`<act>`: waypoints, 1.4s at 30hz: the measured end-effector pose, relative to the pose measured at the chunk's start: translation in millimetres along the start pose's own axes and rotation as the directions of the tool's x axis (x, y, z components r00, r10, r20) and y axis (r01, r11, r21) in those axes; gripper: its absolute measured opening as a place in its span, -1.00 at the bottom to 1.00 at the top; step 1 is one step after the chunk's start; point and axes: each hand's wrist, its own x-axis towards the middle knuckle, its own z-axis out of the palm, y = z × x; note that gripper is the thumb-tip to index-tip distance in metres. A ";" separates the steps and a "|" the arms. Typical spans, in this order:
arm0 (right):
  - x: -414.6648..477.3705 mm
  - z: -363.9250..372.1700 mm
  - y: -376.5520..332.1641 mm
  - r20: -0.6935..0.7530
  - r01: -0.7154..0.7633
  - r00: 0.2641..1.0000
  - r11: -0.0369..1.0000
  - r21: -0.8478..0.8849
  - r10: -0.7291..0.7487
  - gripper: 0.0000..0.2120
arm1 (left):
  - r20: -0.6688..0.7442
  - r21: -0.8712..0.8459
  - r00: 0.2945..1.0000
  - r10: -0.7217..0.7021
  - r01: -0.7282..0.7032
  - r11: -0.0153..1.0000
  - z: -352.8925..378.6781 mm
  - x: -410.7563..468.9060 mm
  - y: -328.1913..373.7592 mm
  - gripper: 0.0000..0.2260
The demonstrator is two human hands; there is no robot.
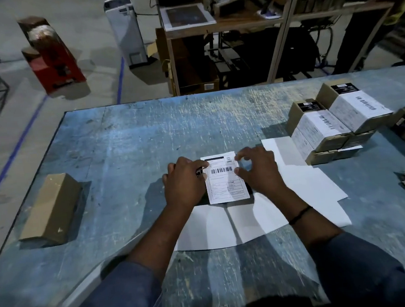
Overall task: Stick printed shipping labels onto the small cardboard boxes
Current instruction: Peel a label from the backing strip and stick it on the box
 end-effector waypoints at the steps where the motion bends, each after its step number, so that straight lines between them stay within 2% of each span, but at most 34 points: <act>1: -2.3 4.5 -1.9 -0.019 0.116 0.993 0.988 -0.102 -0.119 -0.75 | 0.009 0.052 1.000 0.022 -0.022 0.998 -0.4 -1.0 2.7 -0.72; 3: -7.1 11.7 -4.9 0.007 0.309 0.949 0.923 -0.230 -0.316 -0.62 | 0.021 0.143 0.997 0.076 -0.078 0.987 -0.2 -2.6 6.2 -0.66; 5: -9.3 16.3 -6.5 0.084 0.441 0.896 0.849 -0.290 -0.437 -0.48 | 0.048 0.215 0.993 0.110 -0.118 0.969 -0.4 -3.0 8.0 -0.57; 8: -5.0 17.8 -7.1 0.195 0.517 0.855 0.816 -0.260 -0.480 -0.39 | 0.124 0.246 0.985 0.120 -0.148 0.958 -1.4 0.3 9.2 -0.51; 11: 3.7 11.9 -4.3 0.278 0.543 0.829 0.819 -0.187 -0.486 -0.40 | 0.186 0.246 0.977 0.105 -0.150 0.958 -2.3 8.4 11.3 -0.53; 16: 28.2 2.2 -5.7 0.501 0.451 0.793 0.887 -0.099 -0.348 -0.52 | 0.365 0.283 0.930 0.033 -0.145 0.948 -7.7 29.5 15.3 -0.72; 19: 43.8 -8.6 -8.2 0.628 0.356 0.733 0.934 -0.023 -0.263 -0.57 | 0.499 0.308 0.867 -0.010 -0.166 0.937 -18.5 38.7 17.3 -0.67; 23: 54.8 -22.8 -8.7 0.726 0.259 0.663 0.966 0.006 -0.182 -0.60 | 0.534 0.281 0.844 -0.042 -0.130 0.951 -23.5 44.2 11.7 -0.64; 26: 55.8 -25.0 -4.0 0.708 0.221 0.686 0.975 0.016 -0.167 -0.67 | 0.512 0.265 0.857 -0.046 -0.107 0.958 -16.5 46.6 -4.3 -0.63; 29: 51.4 -22.4 8.4 0.631 0.189 0.757 0.981 0.037 -0.169 -0.71 | 0.481 0.200 0.876 -0.033 -0.073 0.977 -6.4 47.3 -24.6 -0.46; 30: 48.9 -21.2 12.8 0.599 0.188 0.782 0.982 0.036 -0.172 -0.71 | 0.454 0.178 0.891 -0.024 -0.064 0.982 -2.5 46.1 -29.0 -0.47; 35: 34.8 -7.5 21.4 0.464 0.124 0.871 0.987 0.102 -0.158 -0.74 | 0.258 0.069 0.965 0.036 -0.056 0.996 8.6 33.4 -32.2 -0.71; 39: 26.3 -0.1 26.5 0.367 -0.156 0.930 0.921 0.357 0.016 -0.74 | 0.070 -0.046 0.998 -0.009 0.012 0.999 8.7 14.4 -25.9 -0.81; 40: 21.3 0.6 26.9 0.282 -0.133 0.959 0.925 0.356 0.030 -0.74 | 0.000 -0.062 1.000 0.003 -0.003 0.998 9.0 8.3 -23.5 -0.81; 42: 7.7 3.1 27.1 0.087 0.028 0.995 0.956 0.292 -0.055 -0.80 | -0.092 -0.082 0.991 0.094 -0.102 0.991 10.6 -1.7 -21.0 -0.86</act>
